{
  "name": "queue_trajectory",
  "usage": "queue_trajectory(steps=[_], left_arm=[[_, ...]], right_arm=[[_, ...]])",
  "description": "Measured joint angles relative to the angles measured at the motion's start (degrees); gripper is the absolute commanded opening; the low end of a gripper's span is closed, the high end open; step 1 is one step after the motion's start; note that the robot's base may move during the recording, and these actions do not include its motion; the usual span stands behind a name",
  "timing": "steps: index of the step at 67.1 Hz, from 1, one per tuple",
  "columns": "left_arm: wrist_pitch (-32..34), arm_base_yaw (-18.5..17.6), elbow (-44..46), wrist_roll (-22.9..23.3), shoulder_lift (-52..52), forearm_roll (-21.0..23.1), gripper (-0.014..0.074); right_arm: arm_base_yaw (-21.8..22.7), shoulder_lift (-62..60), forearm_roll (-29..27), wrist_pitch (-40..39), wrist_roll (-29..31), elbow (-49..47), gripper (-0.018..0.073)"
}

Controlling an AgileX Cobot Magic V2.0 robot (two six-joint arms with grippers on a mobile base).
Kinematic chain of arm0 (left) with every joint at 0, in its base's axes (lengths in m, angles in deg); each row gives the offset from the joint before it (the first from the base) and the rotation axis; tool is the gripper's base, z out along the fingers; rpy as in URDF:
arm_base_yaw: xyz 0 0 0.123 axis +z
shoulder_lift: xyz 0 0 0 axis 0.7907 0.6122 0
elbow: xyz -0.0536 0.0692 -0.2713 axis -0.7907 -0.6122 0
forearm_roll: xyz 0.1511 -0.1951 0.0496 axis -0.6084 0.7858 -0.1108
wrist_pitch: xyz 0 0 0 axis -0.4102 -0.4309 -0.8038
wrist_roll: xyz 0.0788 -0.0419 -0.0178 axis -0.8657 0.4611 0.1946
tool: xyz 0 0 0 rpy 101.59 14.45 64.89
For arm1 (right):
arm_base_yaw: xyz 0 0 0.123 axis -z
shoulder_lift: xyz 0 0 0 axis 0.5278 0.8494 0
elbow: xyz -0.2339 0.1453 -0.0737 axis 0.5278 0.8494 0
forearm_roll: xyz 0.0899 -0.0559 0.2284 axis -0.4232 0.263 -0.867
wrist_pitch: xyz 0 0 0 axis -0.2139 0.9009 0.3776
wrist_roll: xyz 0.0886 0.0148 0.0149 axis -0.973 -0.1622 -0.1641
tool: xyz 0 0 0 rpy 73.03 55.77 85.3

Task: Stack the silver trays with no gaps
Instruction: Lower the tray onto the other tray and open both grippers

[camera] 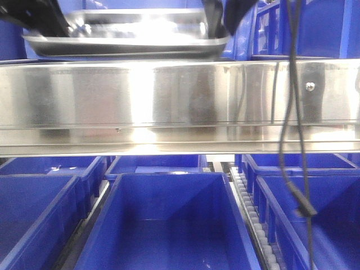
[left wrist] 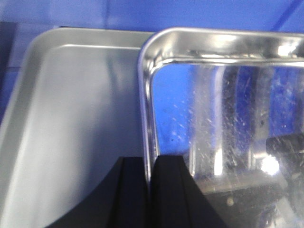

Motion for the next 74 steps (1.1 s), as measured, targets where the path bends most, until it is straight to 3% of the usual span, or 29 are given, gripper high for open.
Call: queue_trajectory(steps=[21,26,34,44,74], left_arm=[[0.4,0.0,0.0,0.0,1.1,-1.1,-0.0016],[0.5,0.0,0.0,0.0,1.1,-1.1,-0.0008],[1.0,0.0,0.0,-0.1,1.1,-1.1,0.0104],[1.2,0.0,0.0,-0.3,1.1,-1.1,0.0286],[3.0,3.5,0.0,0.8,1.1,0.4,0.0297]], right_arm=[[0.4,1.7,-0.2,-0.7,0.1,0.0,-0.0012],[0.4,1.7,-0.2,-0.7,0.1,0.0,0.0028],[0.4,1.8,-0.6,-1.6,0.4,0.0,0.0175],[0.7,1.8,-0.8,-10.3,0.5,-0.1,0.0301],[1.0,2.0,-2.5,-15.1,0.7,-0.4,0.0305]])
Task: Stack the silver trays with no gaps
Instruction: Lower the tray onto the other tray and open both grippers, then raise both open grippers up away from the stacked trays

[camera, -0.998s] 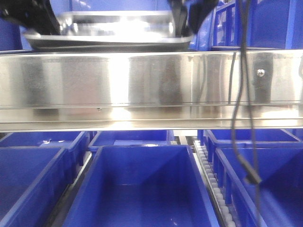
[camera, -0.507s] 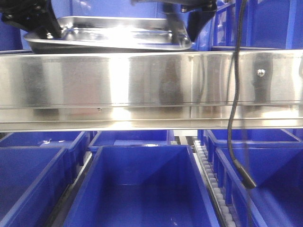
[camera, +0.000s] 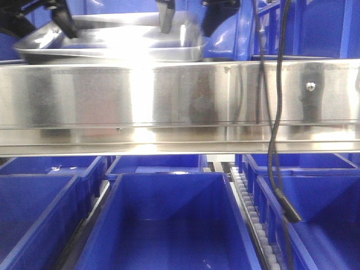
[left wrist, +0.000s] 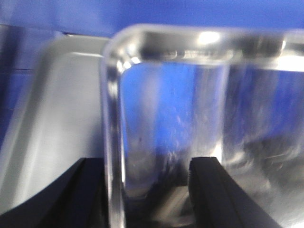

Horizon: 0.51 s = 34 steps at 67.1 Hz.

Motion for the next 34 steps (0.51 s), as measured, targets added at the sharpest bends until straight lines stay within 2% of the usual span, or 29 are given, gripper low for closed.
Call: queue_trajectory(steps=[12,17,21,26,32,34], left_arm=[[0.2,0.1,0.0,0.0,0.0,-1.3,0.0297],[0.2,0.1,0.0,0.0,0.0,-1.4,0.0289],[0.2,0.1,0.0,0.0,0.0,-1.5,0.0262],[0.1,0.1,0.1,0.0,-0.4,-1.5,0.0185],[-0.2,0.1,0.1,0.0,-2.2,-1.5,0.0035],[-0.2,0.1,0.1,0.0,-3.0,-1.5,-0.0025]], right_arm=[[0.0,0.0,0.5,-0.1,0.0,-0.1,0.0292],[0.0,0.0,0.4,-0.1,0.0,-0.1,0.0246],[0.0,0.0,0.4,-0.1,0.0,-0.1,0.0174],[0.0,0.0,0.5,-0.1,0.0,-0.1,0.0081],[0.0,-0.8,0.5,0.0,0.0,-0.1,-0.0020],[0.0,-1.2,0.5,0.0,0.0,-0.1,-0.0026]])
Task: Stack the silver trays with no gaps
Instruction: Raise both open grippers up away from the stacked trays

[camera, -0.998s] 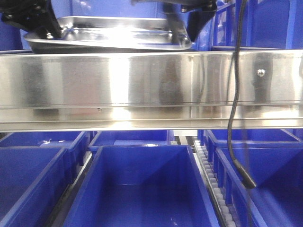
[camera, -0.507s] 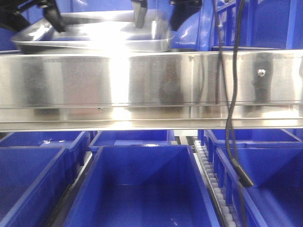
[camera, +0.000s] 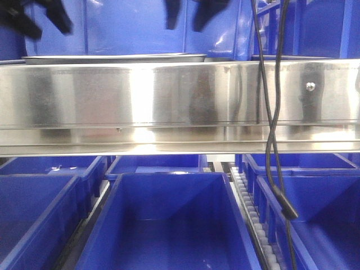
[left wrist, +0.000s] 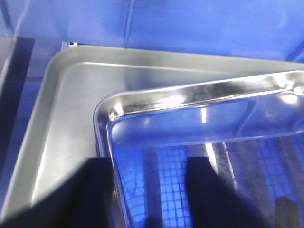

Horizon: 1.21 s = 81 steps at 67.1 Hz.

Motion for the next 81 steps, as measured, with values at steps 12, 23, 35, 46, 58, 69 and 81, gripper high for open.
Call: queue_trajectory(steps=[12,23,35,46,58,69,81], left_arm=[[0.0,0.0,0.0,0.0,-6.7,0.0,0.0001],[-1.2,0.0,0.1,0.0,-11.9,0.0,-0.0008],[-0.4,0.0,-3.1,0.0,-17.7,0.0,-0.0008],[5.7,0.0,-11.5,0.0,-22.9,0.0,-0.0008],[17.8,0.0,-22.7,0.0,-28.4,0.0,-0.0008],[29.0,0.0,-30.0,0.0,-32.4,-1.2,-0.0008],[26.8,0.0,-32.4,0.0,-37.7,-2.4,-0.0007]], right_arm=[[0.0,-4.5,0.1,0.1,0.0,0.0,-0.0022],[0.0,-8.4,0.2,3.2,1.1,-0.2,-0.0022],[-0.1,-13.1,0.3,2.0,6.7,1.5,-0.0017],[-0.1,-18.5,0.4,-5.8,10.2,9.1,-0.0017],[-0.1,-26.7,0.4,-14.1,14.2,21.8,-0.0017],[-0.1,-34.6,0.8,-24.4,16.8,33.4,-0.0017],[-0.1,-43.9,1.3,-26.5,17.5,43.4,-0.0017]])
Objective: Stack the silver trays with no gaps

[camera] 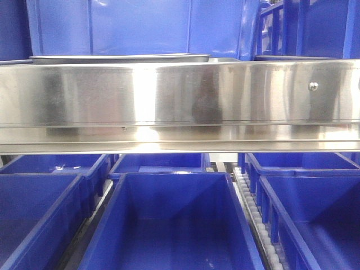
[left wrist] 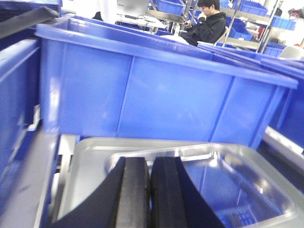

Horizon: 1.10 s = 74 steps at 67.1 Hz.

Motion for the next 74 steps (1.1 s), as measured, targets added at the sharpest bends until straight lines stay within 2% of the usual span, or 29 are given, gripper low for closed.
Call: queue_trajectory(steps=[21,33,48,74], left_arm=[[-9.3,0.0,-3.7,0.0,-15.8,-0.2,-0.0007],[-10.8,0.0,-4.7,0.0,-22.9,-0.2,-0.0007],[-10.9,0.0,-4.7,0.0,-27.1,-0.2,-0.0007],[-10.9,0.0,-4.8,0.0,-27.4,-0.2,-0.0007]], right_arm=[[0.0,-19.3,0.1,-0.1,0.5,12.1,-0.0017],[0.0,-26.5,0.1,-0.1,0.5,14.3,-0.0017],[0.0,-29.8,0.3,-0.4,0.5,14.3,-0.0017],[0.0,-29.8,0.3,-0.5,0.5,14.3,-0.0017]])
